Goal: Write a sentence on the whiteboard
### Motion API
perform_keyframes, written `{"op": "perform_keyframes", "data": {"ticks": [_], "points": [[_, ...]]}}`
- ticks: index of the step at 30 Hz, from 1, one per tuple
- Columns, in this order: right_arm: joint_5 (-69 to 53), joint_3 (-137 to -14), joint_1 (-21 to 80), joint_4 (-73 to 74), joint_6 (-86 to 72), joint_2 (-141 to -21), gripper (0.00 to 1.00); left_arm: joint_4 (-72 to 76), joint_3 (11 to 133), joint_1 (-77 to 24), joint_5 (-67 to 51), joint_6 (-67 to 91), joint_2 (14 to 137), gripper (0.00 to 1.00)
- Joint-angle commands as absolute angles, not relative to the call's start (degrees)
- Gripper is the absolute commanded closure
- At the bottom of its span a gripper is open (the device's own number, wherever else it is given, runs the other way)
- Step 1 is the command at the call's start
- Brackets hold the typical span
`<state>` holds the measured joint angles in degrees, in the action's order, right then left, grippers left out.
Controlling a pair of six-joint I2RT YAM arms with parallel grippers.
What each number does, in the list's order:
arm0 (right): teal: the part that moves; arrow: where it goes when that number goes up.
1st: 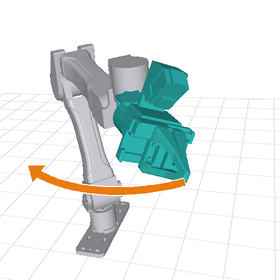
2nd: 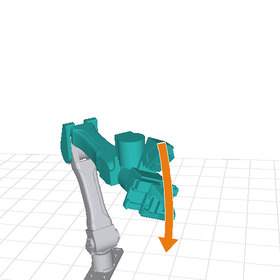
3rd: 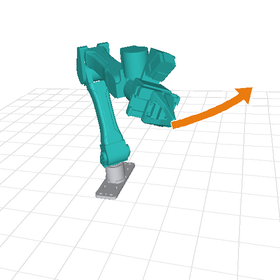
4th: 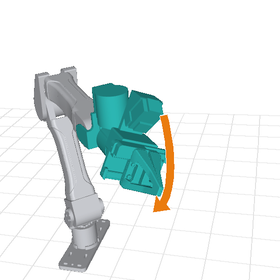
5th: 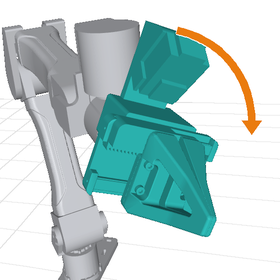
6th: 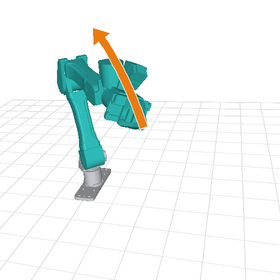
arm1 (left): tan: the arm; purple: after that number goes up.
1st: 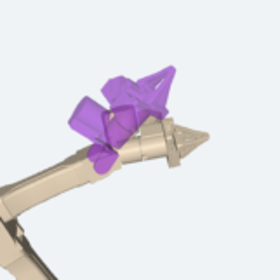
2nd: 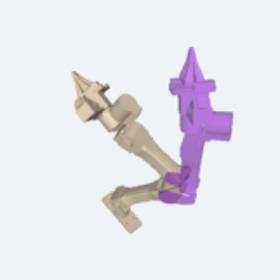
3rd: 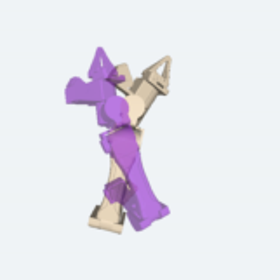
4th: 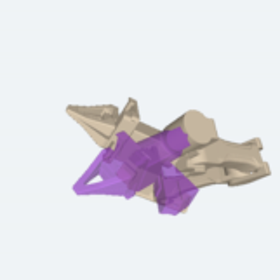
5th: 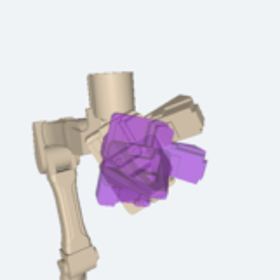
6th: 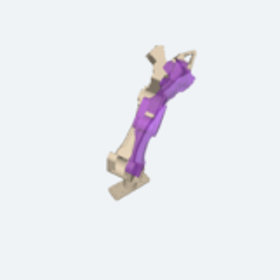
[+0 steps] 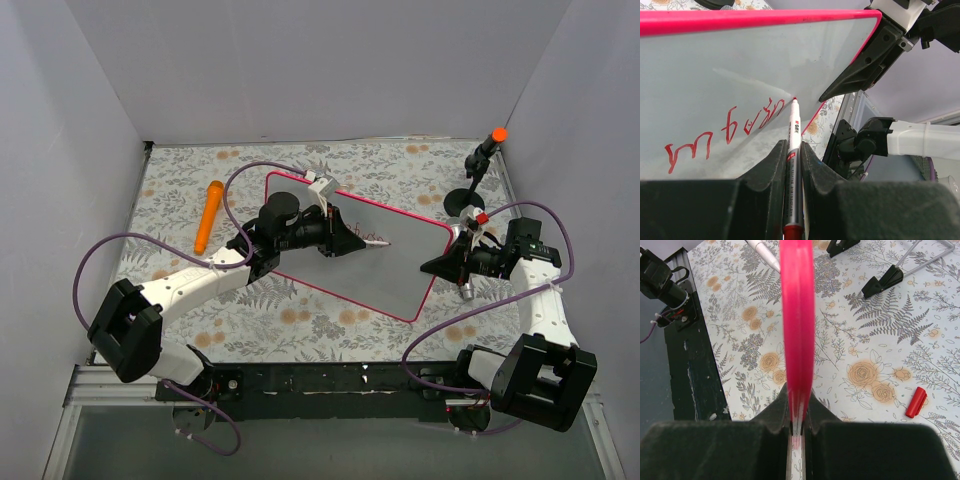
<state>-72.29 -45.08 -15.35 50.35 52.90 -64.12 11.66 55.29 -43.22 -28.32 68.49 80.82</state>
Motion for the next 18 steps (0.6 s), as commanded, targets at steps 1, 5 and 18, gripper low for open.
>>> {"op": "perform_keyframes", "data": {"ticks": [1, 5, 18], "points": [[-66.88, -45.18, -14.94, 47.90, 56.16, -63.63, 0.99, 12.74, 57.66, -42.89, -26.81, 68.47, 80.33, 1.00], [-66.80, -45.18, -14.94, 47.90, 56.16, -63.63, 0.99, 12.22, 57.74, -42.89, -25.49, 68.38, 79.98, 1.00], [-66.88, -45.18, -14.94, 47.90, 56.16, -63.63, 0.99, 12.66, 56.51, -42.89, -22.77, 68.29, 77.52, 1.00]]}}
